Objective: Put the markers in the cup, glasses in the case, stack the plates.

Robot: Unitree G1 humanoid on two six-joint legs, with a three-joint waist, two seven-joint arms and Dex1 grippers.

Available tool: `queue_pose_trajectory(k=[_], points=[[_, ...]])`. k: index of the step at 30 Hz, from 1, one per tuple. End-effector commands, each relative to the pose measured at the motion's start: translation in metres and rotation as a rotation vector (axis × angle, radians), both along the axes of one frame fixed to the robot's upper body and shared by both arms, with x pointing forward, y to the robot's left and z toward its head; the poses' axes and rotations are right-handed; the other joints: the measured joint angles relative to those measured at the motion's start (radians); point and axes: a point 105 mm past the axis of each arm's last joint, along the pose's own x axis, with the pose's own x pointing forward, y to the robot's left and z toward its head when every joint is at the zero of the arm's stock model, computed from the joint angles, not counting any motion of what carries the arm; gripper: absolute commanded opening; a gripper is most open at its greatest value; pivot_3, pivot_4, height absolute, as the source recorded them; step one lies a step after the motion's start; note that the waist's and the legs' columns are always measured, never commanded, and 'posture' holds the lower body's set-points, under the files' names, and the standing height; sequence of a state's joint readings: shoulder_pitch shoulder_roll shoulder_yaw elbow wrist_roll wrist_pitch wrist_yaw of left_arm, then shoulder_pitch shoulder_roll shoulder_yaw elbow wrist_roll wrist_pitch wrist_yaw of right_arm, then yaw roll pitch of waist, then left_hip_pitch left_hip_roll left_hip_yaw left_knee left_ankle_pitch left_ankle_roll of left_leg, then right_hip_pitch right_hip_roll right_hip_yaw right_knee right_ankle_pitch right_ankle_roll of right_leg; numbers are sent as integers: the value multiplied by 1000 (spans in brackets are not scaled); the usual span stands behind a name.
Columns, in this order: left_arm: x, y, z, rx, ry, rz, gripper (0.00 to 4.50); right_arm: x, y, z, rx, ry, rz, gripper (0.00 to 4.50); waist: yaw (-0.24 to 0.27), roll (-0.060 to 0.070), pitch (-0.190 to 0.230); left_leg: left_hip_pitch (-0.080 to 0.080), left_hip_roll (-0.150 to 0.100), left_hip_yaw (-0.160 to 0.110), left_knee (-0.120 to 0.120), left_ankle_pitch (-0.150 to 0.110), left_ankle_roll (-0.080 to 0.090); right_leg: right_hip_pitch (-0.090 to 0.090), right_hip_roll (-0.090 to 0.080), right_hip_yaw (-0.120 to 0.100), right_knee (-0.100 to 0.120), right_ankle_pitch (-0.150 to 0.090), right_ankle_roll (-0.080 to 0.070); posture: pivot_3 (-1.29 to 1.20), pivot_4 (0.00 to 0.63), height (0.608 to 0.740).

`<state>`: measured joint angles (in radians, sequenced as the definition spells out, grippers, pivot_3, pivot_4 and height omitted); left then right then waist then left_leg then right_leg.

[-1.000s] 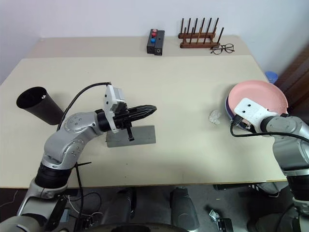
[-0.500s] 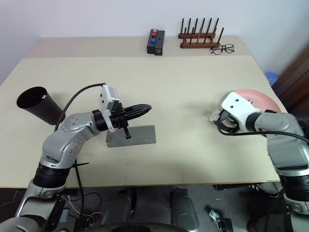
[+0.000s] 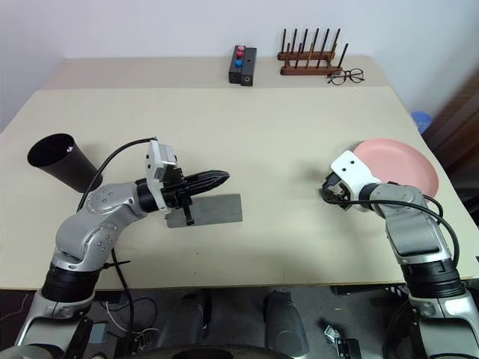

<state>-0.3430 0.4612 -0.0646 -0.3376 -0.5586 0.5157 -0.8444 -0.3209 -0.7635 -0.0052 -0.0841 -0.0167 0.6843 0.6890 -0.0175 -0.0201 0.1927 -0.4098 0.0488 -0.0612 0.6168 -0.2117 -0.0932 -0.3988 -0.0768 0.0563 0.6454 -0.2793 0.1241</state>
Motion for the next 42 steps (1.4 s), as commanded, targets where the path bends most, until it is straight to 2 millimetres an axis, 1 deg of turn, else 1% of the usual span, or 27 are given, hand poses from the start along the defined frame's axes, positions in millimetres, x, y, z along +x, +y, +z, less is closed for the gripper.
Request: queue_pose_trajectory(k=[1,4,6,7,9,10,13,15,18,21,22,25,26,28,29,30,31,34,36,40,42], points=[[-7,-1,10,-17,-47,-18,0,5,-3,10,-12,-48,-14,1573,0,0,0,0,0,0,0,0,0,0,0,0,0,0,0,0,150,740],[-7,-3,12,-19,-51,-22,0,5,-2,13,-12,-56,-11,77,0,0,0,0,0,0,0,0,0,0,0,0,0,0,0,0,150,740],[-7,-3,14,-20,-54,-23,0,4,0,16,-10,-64,-1,22,0,0,0,0,0,0,0,0,0,0,0,0,0,0,0,0,150,740],[-7,-3,16,-20,-55,-22,0,3,4,21,-9,-82,27,22,-1,0,0,0,0,0,0,0,0,0,0,0,0,0,0,0,150,740],[-6,-2,18,-17,-59,-14,0,1,9,36,-19,-131,67,22,-1,0,0,0,0,0,0,0,0,0,0,0,0,0,0,0,150,740],[-5,-1,21,-16,-64,-6,0,2,6,46,-28,-160,60,22,-1,0,0,0,0,0,0,0,0,0,0,0,0,0,0,0,150,740],[-2,4,25,-14,-69,19,0,6,-16,76,-76,-237,-32,22,-1,0,0,0,0,0,0,0,0,0,0,0,0,0,0,0,150,740],[-1,5,25,-13,-67,28,0,6,-31,88,-105,-258,-81,22,0,0,0,0,0,0,0,0,0,0,0,0,0,0,0,0,150,740],[2,5,24,-13,-63,39,0,3,-46,92,-134,-247,-124,22,4,0,0,0,0,0,-1,0,0,0,0,0,0,0,0,0,150,740],[4,4,23,-14,-61,43,0,2,-55,86,-146,-224,-157,22,1,0,0,0,0,0,-1,0,0,0,0,0,-1,0,0,0,150,740],[5,4,23,-14,-62,44,0,1,-53,83,-130,-212,-147,22,1,0,0,0,0,0,-1,0,0,0,0,0,-1,0,0,0,150,740],[5,4,25,-15,-64,47,0,-2,-31,74,11,-175,-78,849,-4,0,0,0,0,0,-1,0,0,0,0,0,-1,0,0,0,150,740],[5,4,25,-15,-65,47,0,-3,-26,72,34,-171,-61,1300,-5,0,0,0,0,0,-1,0,0,0,0,0,0,0,0,0,150,740],[5,4,26,-15,-64,46,0,-5,-5,67,169,-147,-36,2332,-6,0,0,0,0,0,-1,0,0,0,0,0,0,0,1,0,150,740],[4,4,26,-15,-64,45,0,-7,3,63,213,-127,-27,2726,-5,0,0,1,0,0,-1,0,0,0,0,0,0,0,1,0,150,740],[4,5,26,-16,-62,44,0,-8,10,58,238,-112,-24,3295,-4,0,0,1,0,0,-1,0,0,0,0,0,0,0,1,0,150,740],[4,4,26,-15,-62,43,0,-8,13,53,258,-102,-34,3759,-2,0,0,1,0,0,-1,0,0,0,0,0,0,1,2,0,150,740],[3,4,27,-13,-60,37,0,-7,19,43,324,-73,-76,3759,4,0,0,0,0,0,-1,0,0,0,0,0,-1,0,1,0,150,740],[2,4,27,-12,-59,35,0,-5,19,32,335,-50,-113,3759,4,0,0,0,0,0,-1,0,0,0,0,0,-1,0,0,0,150,740],[2,4,26,-11,-59,33,0,-3,11,10,295,-14,-186,3759,2,0,0,0,0,0,-1,0,0,0,0,0,-1,0,0,0,150,740],[2,4,26,-12,-58,32,0,-1,9,5,281,-9,-197,3759,1,0,0,0,0,0,-1,0,0,0,0,0,-1,0,0,0,150,740]])
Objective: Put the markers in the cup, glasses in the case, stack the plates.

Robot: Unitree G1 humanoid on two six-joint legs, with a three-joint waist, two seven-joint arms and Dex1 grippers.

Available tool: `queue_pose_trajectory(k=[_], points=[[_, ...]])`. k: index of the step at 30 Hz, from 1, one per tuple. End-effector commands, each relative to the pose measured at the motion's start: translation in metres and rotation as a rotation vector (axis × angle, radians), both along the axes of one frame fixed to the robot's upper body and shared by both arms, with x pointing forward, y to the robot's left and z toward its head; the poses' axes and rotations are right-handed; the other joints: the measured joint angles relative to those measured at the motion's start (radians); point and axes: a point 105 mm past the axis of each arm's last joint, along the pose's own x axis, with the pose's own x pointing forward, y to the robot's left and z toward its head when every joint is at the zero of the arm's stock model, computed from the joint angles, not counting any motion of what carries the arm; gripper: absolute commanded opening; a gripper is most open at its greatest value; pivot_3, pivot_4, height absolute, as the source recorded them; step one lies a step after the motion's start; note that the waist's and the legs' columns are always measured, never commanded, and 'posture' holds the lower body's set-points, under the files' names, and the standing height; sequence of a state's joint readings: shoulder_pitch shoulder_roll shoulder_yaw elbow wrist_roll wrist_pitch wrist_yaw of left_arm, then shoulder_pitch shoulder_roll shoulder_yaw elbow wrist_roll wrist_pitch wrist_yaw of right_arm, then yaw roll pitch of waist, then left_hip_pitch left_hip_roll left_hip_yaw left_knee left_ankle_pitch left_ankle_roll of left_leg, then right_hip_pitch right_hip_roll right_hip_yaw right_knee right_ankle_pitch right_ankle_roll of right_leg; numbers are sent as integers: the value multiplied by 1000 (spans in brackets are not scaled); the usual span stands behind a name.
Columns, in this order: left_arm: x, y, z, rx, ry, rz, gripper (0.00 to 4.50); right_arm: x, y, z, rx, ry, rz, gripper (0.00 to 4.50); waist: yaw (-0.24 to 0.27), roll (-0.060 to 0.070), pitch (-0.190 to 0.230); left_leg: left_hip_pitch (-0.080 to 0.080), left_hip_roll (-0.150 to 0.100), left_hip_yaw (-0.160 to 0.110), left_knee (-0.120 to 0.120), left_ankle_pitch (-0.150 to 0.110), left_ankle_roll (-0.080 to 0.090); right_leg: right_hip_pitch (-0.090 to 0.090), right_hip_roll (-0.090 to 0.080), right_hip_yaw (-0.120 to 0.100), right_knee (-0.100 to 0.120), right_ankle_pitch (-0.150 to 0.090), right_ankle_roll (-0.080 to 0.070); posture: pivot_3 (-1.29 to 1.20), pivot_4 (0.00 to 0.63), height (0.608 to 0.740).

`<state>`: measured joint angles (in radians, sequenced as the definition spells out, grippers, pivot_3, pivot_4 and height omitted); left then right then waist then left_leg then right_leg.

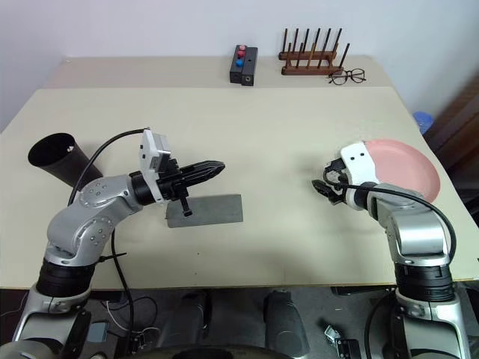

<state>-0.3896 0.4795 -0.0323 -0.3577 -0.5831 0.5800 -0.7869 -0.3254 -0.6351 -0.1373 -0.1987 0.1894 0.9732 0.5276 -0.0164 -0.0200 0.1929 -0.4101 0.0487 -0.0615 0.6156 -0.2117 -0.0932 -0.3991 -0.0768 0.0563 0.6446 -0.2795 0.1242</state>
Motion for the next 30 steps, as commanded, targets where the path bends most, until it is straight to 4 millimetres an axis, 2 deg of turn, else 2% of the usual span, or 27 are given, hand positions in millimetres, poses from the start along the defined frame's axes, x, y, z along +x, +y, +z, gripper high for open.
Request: queue_pose_trajectory(k=[1,3,5,7,11,12,15,18,20,23,26,30], points=[[-6,-2,11,-15,-47,-24,0,5,-3,0,-28,-26,-19,3759,-1,0,0,0,0,0,0,0,0,0,0,0,0,0,0,0,150,740],[-7,-3,10,-16,-46,-26,0,9,-3,-3,-21,-22,-37,3759,-4,0,0,0,0,0,0,0,0,0,0,0,0,0,0,0,150,740],[-7,-3,9,-17,-45,-26,0,13,-4,-4,-24,-30,-53,3242,-5,0,0,0,0,0,0,0,0,0,0,0,0,0,0,0,150,740],[-7,-2,7,-17,-43,-25,0,15,-5,-4,-31,-36,-66,2447,-4,0,0,1,0,0,0,0,0,0,0,0,0,0,0,0,150,740],[-8,-2,5,-16,-41,-24,0,17,-8,-6,-30,-35,-93,305,-1,0,0,0,0,0,0,0,0,0,0,0,0,0,0,0,150,740],[-9,-2,6,-16,-41,-24,0,17,-8,-6,-29,-37,-95,57,0,0,0,0,0,0,0,0,0,0,0,0,0,0,0,0,150,740],[-9,-2,6,-17,-40,-25,0,17,-8,-4,-27,-42,-97,57,-1,0,0,0,0,0,0,0,0,0,0,0,0,0,0,0,150,740],[-8,-1,8,-16,-45,-23,0,16,4,19,-22,-128,-2,57,-2,0,0,0,0,0,0,0,0,0,0,0,0,0,0,0,150,740],[-6,1,11,-16,-52,-14,0,15,4,40,-40,-199,27,57,-2,0,0,0,0,0,0,0,0,0,0,0,0,0,0,0,150,740],[-4,4,13,-17,-57,0,0,16,-24,65,-122,-250,-68,57,-1,0,0,0,0,0,-1,0,0,0,0,0,0,0,0,0,150,740],[-3,6,12,-12,-53,4,0,16,-47,78,-154,-265,-154,57,-1,0,0,0,0,0,-1,0,0,0,0,0,0,0,0,0,150,740],[-3,5,10,-9,-51,4,0,13,-76,68,-210,-200,-246,57,-1,0,0,0,0,0,-1,0,0,0,0,0,-1,0,0,0,150,740]])
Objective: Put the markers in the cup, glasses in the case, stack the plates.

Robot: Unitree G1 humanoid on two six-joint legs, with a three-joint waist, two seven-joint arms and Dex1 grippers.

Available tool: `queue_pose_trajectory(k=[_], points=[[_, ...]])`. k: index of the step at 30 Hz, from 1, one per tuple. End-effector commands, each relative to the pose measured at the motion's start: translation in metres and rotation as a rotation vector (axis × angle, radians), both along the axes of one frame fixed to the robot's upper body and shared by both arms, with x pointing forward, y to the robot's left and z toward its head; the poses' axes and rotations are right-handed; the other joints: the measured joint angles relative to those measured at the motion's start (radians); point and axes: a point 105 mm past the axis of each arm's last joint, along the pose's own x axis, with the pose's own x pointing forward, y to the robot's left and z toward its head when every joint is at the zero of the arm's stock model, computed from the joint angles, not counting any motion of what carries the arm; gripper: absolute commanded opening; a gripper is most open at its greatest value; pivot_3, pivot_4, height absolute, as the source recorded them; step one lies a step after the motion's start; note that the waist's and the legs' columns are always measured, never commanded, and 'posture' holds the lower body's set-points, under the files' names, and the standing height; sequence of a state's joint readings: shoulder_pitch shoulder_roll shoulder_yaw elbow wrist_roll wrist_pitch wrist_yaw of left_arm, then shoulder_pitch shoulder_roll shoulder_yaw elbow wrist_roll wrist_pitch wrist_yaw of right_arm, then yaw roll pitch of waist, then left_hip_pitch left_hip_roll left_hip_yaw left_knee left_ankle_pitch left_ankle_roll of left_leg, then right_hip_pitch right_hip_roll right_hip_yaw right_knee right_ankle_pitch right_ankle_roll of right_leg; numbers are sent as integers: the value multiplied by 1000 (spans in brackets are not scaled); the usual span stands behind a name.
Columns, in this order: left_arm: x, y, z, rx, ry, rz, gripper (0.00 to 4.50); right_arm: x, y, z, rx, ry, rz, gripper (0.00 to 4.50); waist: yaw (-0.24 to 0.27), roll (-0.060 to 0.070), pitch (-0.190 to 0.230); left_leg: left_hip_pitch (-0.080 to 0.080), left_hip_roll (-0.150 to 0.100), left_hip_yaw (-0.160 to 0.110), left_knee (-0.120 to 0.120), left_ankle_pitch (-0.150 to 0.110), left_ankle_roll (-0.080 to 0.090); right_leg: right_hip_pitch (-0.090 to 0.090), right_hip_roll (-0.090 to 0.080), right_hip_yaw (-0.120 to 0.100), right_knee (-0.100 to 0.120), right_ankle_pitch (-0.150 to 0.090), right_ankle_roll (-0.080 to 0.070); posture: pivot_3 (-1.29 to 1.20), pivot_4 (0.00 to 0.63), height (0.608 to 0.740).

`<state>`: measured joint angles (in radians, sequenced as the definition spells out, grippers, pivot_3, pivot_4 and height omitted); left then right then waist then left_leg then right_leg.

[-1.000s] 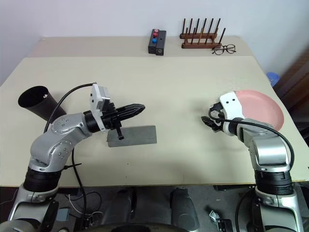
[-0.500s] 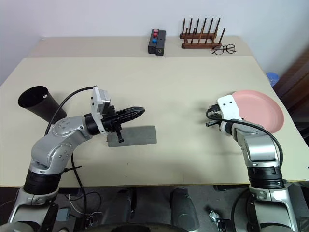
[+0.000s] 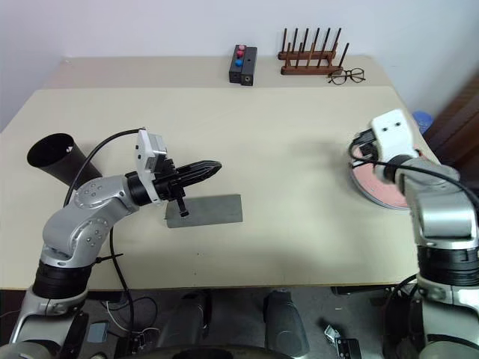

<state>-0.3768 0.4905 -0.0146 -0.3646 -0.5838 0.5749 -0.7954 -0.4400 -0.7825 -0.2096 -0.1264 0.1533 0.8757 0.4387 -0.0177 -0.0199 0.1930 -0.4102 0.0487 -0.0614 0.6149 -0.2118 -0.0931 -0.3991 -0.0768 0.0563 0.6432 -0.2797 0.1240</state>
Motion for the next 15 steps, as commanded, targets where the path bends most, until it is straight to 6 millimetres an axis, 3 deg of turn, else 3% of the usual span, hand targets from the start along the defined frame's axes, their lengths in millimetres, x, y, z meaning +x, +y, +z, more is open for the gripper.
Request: queue_pose_trajectory(k=[1,2,4,9,15], points=[[-2,0,10,-9,-44,-5,0,-5,-26,-7,-25,42,-91,57,1,0,0,0,0,0,0,0,0,0,0,0,0,0,0,0,150,740],[-2,0,10,-8,-44,-5,0,-5,-27,-9,-21,48,-88,57,1,0,0,0,0,0,0,0,0,0,0,0,-1,0,0,0,150,740],[-1,1,11,-6,-45,-2,0,-5,-27,-11,-22,55,-82,604,0,0,0,-1,0,0,0,0,0,0,0,0,-1,0,0,0,150,740],[1,9,11,3,-45,24,0,-2,-28,-3,-53,17,-81,2805,-5,0,0,0,0,0,-1,0,0,-1,0,0,-1,0,0,0,150,740],[-8,33,1,40,-27,102,0,-2,-12,4,-59,-17,61,2805,-4,1,0,0,0,0,-2,0,0,-1,0,0,-2,0,0,0,150,740]])
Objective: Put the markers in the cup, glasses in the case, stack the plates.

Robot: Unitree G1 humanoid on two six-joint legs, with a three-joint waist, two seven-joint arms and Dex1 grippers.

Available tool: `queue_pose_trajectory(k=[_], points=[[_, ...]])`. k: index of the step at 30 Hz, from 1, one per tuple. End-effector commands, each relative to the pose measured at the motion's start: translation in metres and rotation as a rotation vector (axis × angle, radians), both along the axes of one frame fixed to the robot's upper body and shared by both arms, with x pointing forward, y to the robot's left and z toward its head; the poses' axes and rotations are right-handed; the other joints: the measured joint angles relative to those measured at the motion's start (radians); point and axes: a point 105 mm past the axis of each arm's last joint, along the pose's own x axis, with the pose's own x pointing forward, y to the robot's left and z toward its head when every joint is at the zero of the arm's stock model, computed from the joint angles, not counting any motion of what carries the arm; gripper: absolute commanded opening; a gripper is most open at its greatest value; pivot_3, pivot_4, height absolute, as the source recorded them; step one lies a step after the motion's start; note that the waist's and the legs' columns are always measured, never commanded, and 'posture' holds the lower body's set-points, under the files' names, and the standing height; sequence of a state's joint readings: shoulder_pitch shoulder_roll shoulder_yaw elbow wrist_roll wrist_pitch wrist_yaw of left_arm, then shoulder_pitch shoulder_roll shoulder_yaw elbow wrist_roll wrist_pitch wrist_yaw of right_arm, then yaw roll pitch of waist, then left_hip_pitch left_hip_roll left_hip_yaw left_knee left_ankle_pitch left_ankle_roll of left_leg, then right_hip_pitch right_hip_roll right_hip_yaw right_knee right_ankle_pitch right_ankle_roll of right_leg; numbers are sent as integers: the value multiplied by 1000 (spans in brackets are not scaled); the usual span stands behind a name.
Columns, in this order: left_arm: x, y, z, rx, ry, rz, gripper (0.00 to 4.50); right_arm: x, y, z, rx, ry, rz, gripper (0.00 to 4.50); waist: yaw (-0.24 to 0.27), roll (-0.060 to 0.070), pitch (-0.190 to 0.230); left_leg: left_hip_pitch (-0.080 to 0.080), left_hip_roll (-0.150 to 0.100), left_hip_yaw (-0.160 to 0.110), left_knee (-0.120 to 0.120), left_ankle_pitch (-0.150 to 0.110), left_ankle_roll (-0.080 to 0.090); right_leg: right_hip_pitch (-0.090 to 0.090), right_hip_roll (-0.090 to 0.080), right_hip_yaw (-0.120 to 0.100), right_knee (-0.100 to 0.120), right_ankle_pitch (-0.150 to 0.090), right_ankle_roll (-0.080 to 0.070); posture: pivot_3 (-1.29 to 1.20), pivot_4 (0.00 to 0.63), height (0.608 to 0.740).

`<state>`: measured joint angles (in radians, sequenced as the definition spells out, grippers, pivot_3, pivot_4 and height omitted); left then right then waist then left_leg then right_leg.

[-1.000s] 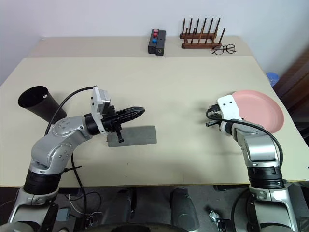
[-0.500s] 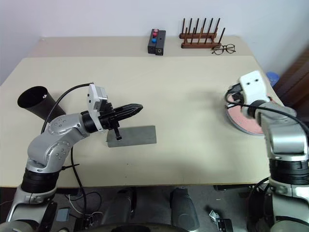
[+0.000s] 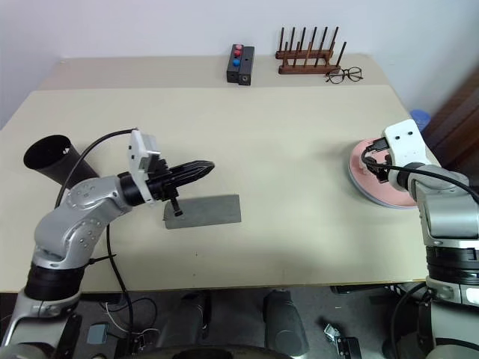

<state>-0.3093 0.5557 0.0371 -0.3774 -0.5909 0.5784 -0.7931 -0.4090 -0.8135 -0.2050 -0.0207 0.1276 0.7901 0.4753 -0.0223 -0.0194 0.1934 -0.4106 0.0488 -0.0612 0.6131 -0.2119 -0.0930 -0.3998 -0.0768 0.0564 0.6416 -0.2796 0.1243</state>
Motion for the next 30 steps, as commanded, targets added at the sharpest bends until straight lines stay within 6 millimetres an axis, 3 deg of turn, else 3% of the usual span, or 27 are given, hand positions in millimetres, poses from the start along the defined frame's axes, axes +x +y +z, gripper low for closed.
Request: queue_pose_trajectory(k=[1,7,10,17,24,30], points=[[-8,15,9,7,-54,52,0,-1,14,21,-22,-77,128,2805,1,0,0,0,0,0,0,0,0,0,0,0,0,0,0,0,150,740],[3,70,0,83,-94,351,0,-15,70,25,37,-152,469,2805,1,0,0,0,0,0,0,0,0,1,0,0,-1,0,0,0,150,740],[-3,92,-5,94,-106,455,0,-27,86,8,61,-121,585,2805,2,0,0,0,0,0,0,0,0,1,0,0,-2,0,0,0,150,740],[-26,111,-21,148,-66,490,0,-34,83,-2,113,-81,652,2805,4,0,0,0,0,0,0,0,0,3,-1,0,-7,1,-2,0,150,740],[-29,129,-32,184,-41,549,0,-21,87,-2,126,-76,676,2805,0,0,0,0,0,1,1,0,0,3,-1,0,-7,2,-4,0,150,740],[-32,130,-37,188,-28,564,0,-17,92,-3,135,-78,690,2805,3,0,0,0,1,1,-2,0,0,2,-1,0,-8,2,-4,0,150,740]])
